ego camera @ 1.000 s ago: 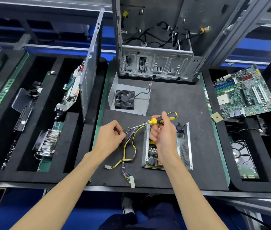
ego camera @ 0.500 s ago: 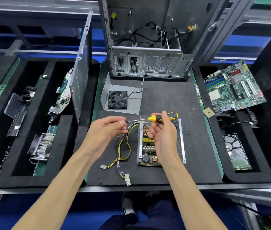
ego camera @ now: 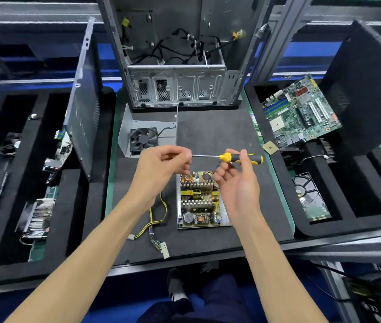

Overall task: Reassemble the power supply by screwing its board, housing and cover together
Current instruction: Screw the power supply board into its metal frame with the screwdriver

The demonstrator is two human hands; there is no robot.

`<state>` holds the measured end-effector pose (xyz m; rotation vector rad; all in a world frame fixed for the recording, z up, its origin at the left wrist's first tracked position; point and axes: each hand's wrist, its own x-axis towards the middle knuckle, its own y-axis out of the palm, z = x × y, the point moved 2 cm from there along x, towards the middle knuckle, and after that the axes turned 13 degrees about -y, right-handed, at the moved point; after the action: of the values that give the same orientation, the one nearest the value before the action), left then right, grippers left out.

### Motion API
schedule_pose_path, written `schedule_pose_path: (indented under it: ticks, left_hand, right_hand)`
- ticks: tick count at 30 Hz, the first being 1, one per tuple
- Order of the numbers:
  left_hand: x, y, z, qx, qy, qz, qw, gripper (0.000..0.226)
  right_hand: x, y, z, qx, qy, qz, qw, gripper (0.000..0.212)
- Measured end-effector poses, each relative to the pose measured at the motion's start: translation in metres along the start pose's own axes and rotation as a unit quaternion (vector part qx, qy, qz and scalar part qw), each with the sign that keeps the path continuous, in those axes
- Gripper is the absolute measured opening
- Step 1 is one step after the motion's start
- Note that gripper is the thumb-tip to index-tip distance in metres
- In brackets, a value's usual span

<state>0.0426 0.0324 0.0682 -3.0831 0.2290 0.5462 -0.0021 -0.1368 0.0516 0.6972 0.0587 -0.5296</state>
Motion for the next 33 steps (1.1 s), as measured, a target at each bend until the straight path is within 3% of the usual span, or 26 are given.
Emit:
schedule_pose_path:
  ticks: [4, 8, 10, 15, 18, 25, 33]
  left_hand:
    - [0.01, 0.026, -0.019, 0.023, 0.027, 0.077, 0.996, 0.01]
    - [0.033, 0.04, -0.013, 0.123, 0.013, 0.029, 0.992, 0.013]
    - [0.047, 0.05, 0.001, 0.252, 0.019, 0.015, 0.967, 0.011]
    - [0.069, 0.081, 0.033, 0.488, -0.002, 0.098, 0.867, 0.049]
    - [0.073, 0.087, 0.04, 0.55, 0.042, 0.081, 0.83, 0.042]
    - [0.075, 0.061, 0.037, 0.441, 0.06, 0.044, 0.895, 0.023]
    - [0.076, 0.059, 0.03, 0.442, 0.005, 0.068, 0.894, 0.021]
  right_hand:
    - [0.009, -0.014, 0.021, 0.037, -0.023, -0.019, 0.999, 0.036]
    - [0.015, -0.033, 0.033, 0.073, -0.049, -0.068, 0.994, 0.036]
    - [0.017, -0.042, 0.034, 0.086, -0.056, -0.094, 0.99, 0.037]
    - [0.017, -0.053, 0.02, 0.11, -0.041, -0.133, 0.984, 0.038]
    - [0.016, -0.054, 0.01, 0.11, -0.024, -0.145, 0.983, 0.039]
    - [0.02, -0.055, -0.002, 0.123, -0.005, -0.155, 0.98, 0.041]
    - [0.022, -0.054, -0.003, 0.132, -0.015, -0.151, 0.98, 0.041]
